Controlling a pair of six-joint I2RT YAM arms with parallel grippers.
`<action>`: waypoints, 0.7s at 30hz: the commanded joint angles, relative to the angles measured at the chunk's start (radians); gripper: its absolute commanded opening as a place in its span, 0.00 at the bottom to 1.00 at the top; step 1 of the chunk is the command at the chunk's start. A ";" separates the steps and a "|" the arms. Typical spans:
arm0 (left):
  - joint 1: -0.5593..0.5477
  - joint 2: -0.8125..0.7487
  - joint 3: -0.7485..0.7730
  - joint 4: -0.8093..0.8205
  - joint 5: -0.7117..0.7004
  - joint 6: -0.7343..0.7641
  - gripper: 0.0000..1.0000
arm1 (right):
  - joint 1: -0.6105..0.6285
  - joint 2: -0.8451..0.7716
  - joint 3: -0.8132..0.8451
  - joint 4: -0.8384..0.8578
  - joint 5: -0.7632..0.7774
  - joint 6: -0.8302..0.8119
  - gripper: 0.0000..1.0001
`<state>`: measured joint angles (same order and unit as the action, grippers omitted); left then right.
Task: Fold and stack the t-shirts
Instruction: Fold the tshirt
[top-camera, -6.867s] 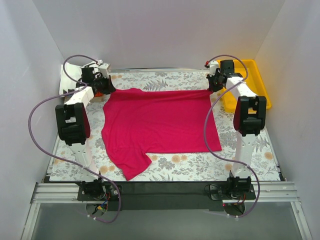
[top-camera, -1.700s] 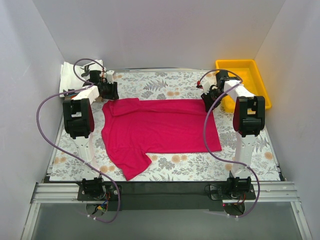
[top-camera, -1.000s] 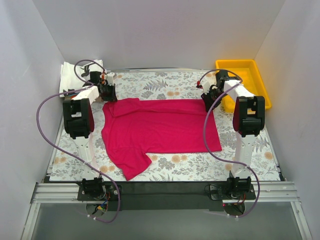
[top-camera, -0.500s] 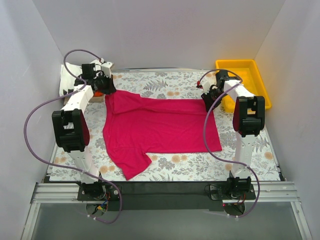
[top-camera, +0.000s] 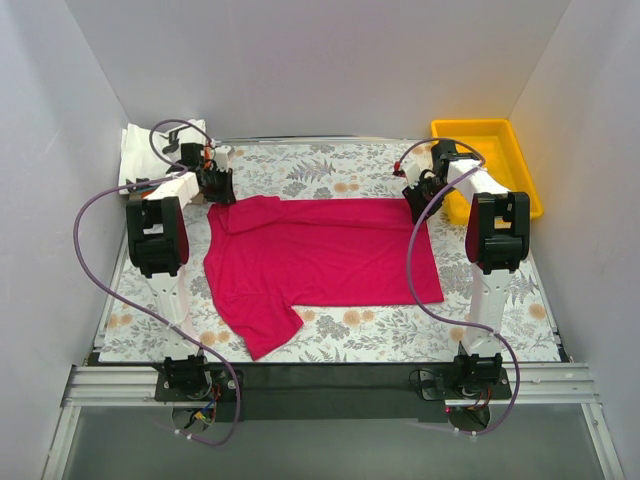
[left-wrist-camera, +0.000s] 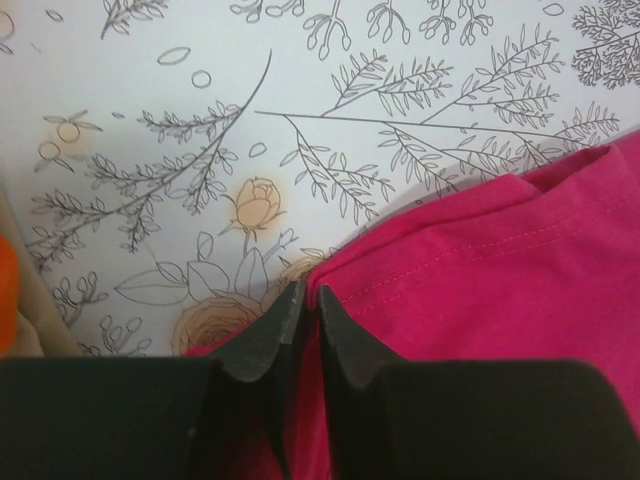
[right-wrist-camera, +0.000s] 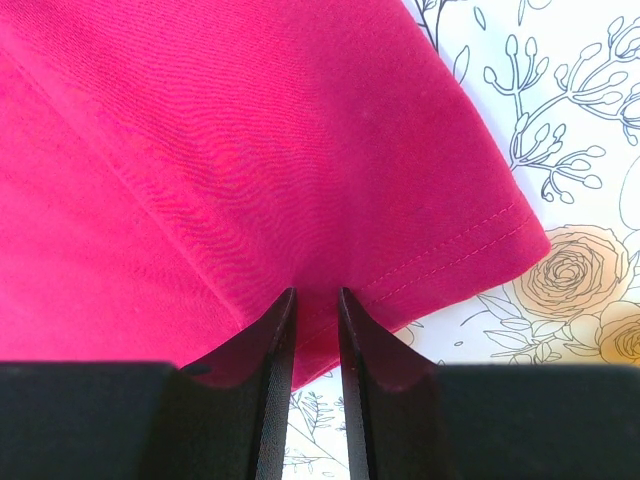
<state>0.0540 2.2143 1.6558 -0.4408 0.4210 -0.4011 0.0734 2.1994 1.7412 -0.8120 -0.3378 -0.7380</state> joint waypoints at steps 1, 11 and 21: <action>0.001 -0.034 0.062 0.020 0.007 -0.015 0.16 | -0.001 0.006 0.032 -0.024 0.017 -0.011 0.26; 0.001 -0.025 0.094 -0.004 0.042 -0.019 0.27 | -0.003 0.013 0.038 -0.024 0.011 -0.004 0.26; 0.000 0.004 0.119 -0.044 0.015 -0.015 0.26 | -0.003 0.014 0.041 -0.026 0.014 -0.008 0.26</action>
<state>0.0547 2.2208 1.7458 -0.4587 0.4370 -0.4198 0.0734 2.2013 1.7451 -0.8146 -0.3355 -0.7376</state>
